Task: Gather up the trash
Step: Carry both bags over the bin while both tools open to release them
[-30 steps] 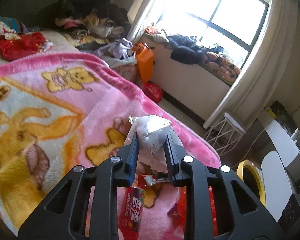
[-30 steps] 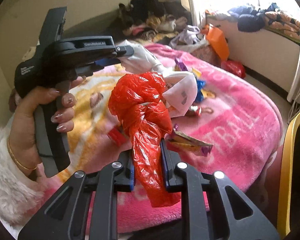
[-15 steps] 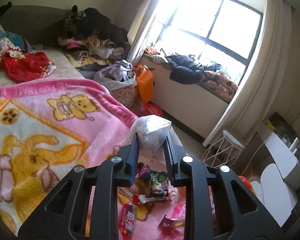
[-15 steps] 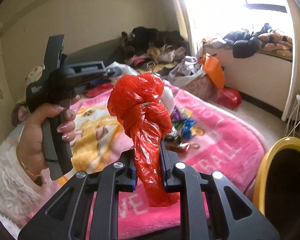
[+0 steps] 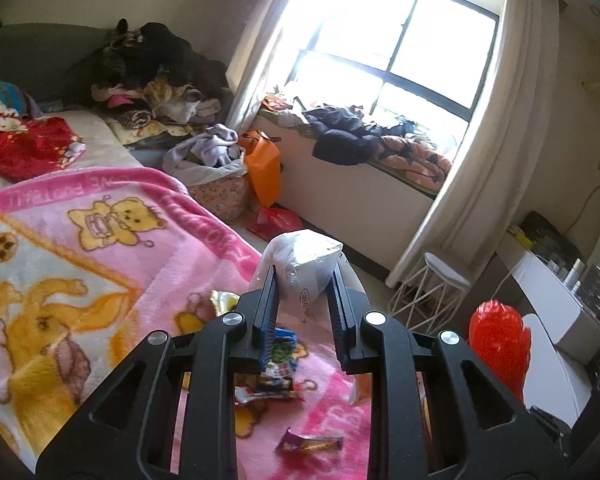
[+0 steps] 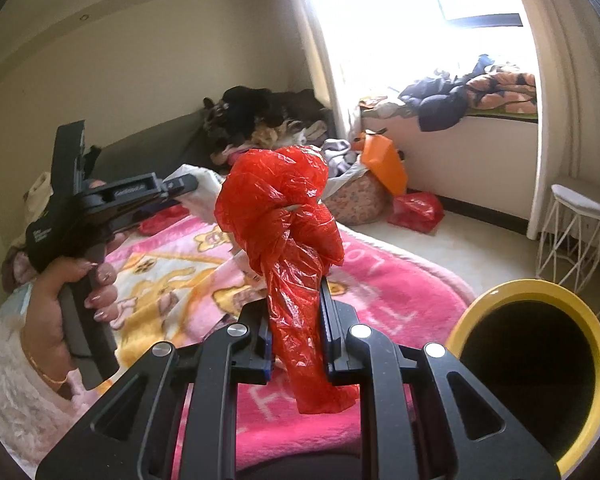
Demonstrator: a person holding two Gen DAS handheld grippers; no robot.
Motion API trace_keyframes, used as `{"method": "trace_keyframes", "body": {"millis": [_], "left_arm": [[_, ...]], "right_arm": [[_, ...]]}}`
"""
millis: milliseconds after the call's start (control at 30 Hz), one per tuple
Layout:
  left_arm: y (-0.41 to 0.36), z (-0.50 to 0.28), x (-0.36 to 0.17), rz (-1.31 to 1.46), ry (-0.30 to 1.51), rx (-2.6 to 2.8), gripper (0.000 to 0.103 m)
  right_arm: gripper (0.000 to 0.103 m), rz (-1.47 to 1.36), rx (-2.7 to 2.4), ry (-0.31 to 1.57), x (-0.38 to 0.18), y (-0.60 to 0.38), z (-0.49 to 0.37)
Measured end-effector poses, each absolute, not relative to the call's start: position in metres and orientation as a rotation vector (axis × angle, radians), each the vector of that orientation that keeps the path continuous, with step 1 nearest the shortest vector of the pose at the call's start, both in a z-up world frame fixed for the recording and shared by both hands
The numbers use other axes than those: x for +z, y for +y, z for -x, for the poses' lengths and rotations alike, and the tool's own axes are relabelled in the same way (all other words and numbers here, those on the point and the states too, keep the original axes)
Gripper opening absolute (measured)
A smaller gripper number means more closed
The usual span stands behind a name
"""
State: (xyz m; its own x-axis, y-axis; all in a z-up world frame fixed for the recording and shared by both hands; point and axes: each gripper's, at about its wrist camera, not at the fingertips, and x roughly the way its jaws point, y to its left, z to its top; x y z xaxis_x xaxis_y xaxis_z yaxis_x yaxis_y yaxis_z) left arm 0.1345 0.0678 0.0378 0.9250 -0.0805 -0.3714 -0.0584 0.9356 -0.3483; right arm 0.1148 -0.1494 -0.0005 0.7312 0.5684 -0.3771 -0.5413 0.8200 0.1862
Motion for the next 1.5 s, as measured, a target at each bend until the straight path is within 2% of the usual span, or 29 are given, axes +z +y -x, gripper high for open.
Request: {"method": "trace_keyframes", "body": {"millis": [900, 1500], "left_arm": [[-0.027, -0.138, 0.032, 0.254, 0.425, -0.164, 0.018], [-0.088, -0.144, 0.014, 0.163, 0.470, -0.244, 0.018]], "right_arm": [[0.017, -0.222, 0.381, 0.453, -0.009, -0.247, -0.128], [0.017, -0.302, 0.215, 0.540, -0.041, -0.297, -0.142]]}}
